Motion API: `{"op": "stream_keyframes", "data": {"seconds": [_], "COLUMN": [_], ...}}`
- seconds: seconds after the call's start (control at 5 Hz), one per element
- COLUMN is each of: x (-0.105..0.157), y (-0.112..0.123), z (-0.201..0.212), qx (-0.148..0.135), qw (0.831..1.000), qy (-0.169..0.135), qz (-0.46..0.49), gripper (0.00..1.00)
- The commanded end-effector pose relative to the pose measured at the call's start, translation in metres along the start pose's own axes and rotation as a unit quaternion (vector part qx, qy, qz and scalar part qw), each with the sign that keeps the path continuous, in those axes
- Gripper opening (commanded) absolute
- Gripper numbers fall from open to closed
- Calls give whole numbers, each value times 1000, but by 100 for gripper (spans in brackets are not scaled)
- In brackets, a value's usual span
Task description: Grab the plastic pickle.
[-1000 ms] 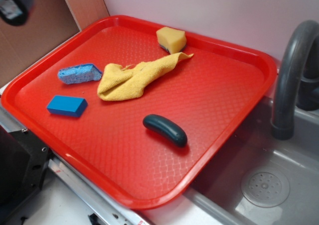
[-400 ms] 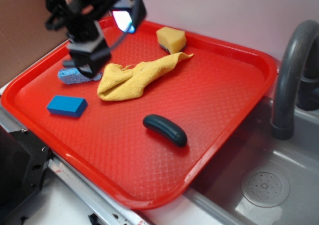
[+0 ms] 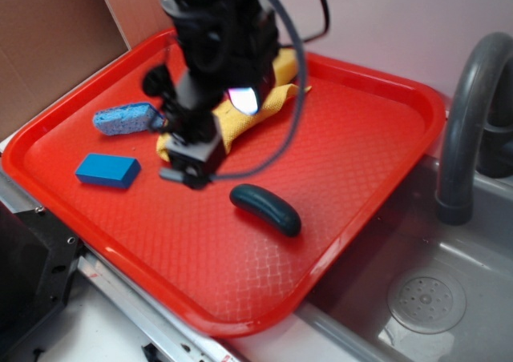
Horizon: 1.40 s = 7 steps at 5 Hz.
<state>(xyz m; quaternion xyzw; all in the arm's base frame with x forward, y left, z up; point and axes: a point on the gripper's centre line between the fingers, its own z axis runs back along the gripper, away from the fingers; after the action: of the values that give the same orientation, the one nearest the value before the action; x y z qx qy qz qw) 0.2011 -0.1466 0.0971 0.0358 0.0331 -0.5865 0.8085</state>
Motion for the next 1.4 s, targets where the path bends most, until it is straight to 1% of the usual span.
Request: {"op": "stream_keyframes", "data": {"seconds": [0.0, 0.2, 0.4, 0.6, 0.8, 1.0, 1.2], "x": [17, 21, 23, 28, 31, 30, 33], "y": [-12, -16, -20, -27, -27, -24, -10], "z": [-41, -57, -66, -72, -67, -66, -48], "qx": [-29, -41, -41, -31, -16, -9, 15], "qw": [1000, 999, 999, 997, 996, 996, 997], "qy": [-10, 14, 30, 33, 28, 34, 29], "qz": [-7, -7, -9, -69, -87, -85, -73], "gripper": [100, 100, 100, 95, 0, 0, 0]}}
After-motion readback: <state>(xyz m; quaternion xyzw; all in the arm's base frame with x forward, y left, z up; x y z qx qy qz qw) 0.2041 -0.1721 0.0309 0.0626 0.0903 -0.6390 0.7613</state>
